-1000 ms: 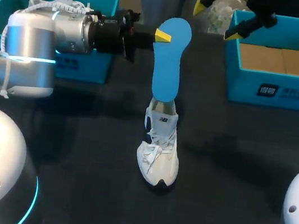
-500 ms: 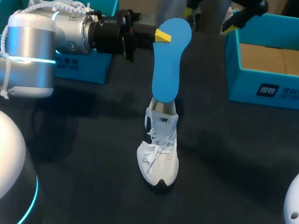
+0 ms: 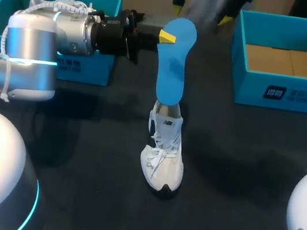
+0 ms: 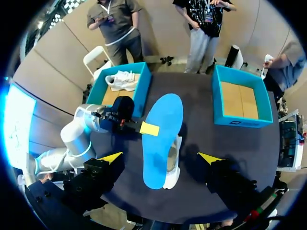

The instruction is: Take the shoe out of the shoebox, open the shoe tongue, remove and reinsert the insole, then place the shoe into the shoebox

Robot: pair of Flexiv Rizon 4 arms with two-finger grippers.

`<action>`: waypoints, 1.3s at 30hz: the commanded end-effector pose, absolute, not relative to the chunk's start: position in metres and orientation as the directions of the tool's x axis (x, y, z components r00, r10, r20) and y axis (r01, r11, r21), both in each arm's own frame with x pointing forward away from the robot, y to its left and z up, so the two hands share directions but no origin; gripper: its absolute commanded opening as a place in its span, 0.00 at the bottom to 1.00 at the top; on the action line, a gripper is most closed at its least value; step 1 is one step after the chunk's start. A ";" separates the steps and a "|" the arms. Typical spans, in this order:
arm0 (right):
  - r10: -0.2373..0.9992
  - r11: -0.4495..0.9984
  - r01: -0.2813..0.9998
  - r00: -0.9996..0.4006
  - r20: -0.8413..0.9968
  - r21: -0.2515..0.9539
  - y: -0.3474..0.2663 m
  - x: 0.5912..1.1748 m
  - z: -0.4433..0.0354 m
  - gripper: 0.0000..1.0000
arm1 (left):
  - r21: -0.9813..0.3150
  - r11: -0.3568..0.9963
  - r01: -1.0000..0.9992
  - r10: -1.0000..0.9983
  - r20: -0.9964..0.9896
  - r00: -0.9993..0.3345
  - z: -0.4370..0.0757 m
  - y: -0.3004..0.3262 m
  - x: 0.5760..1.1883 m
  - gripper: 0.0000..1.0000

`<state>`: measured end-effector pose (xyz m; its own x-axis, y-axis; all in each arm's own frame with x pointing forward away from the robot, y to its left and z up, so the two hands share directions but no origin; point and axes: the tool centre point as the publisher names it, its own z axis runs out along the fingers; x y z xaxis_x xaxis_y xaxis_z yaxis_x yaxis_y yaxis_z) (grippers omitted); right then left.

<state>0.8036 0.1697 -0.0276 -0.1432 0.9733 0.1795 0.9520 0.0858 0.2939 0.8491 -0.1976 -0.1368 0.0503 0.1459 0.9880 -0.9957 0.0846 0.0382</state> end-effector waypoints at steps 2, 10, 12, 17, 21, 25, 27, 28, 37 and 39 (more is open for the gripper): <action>0.993 0.096 0.955 -0.112 0.042 0.281 0.182 0.811 -0.030 1.00 | 0.039 0.084 -0.996 0.143 0.988 0.050 -0.136 -0.197 0.849 0.00; 0.994 0.102 0.959 -0.109 0.011 0.264 0.190 0.812 -0.036 1.00 | 0.039 0.084 -0.996 0.143 0.988 0.050 -0.136 -0.197 0.849 0.00; 0.995 0.096 0.962 -0.097 -0.009 0.257 0.190 0.812 -0.037 1.00 | 0.039 0.084 -0.996 0.143 0.988 0.050 -0.136 -0.197 0.849 0.00; 0.995 0.093 0.965 -0.083 -0.049 0.246 0.190 0.816 -0.041 1.00 | 0.039 0.084 -0.996 0.143 0.988 0.050 -0.136 -0.197 0.849 0.00; 0.996 0.073 0.965 -0.056 -0.076 0.253 0.192 0.818 -0.044 1.00 | 0.039 0.084 -0.996 0.143 0.988 0.050 -0.136 -0.197 0.849 0.00; 0.996 0.038 0.972 -0.019 -0.084 0.233 0.192 0.819 -0.049 1.00 | 0.039 0.084 -0.996 0.143 0.988 0.050 -0.136 -0.197 0.849 0.00; 0.996 0.030 0.973 -0.010 -0.087 0.227 0.192 0.819 -0.053 1.00 | 0.039 0.084 -0.996 0.143 0.988 0.050 -0.136 -0.197 0.849 0.00; 0.996 0.022 0.975 -0.001 -0.094 0.221 0.192 0.819 -0.054 1.00 | 0.039 0.084 -0.996 0.143 0.988 0.050 -0.136 -0.197 0.849 0.00; 0.996 0.022 0.975 -0.001 -0.094 0.221 0.192 0.819 -0.054 1.00 | 0.039 0.084 -0.996 0.143 0.988 0.050 -0.136 -0.197 0.849 0.00; 0.996 0.022 0.975 -0.001 -0.094 0.221 0.192 0.819 -0.054 1.00 | 0.039 0.084 -0.996 0.143 0.988 0.050 -0.136 -0.197 0.849 0.00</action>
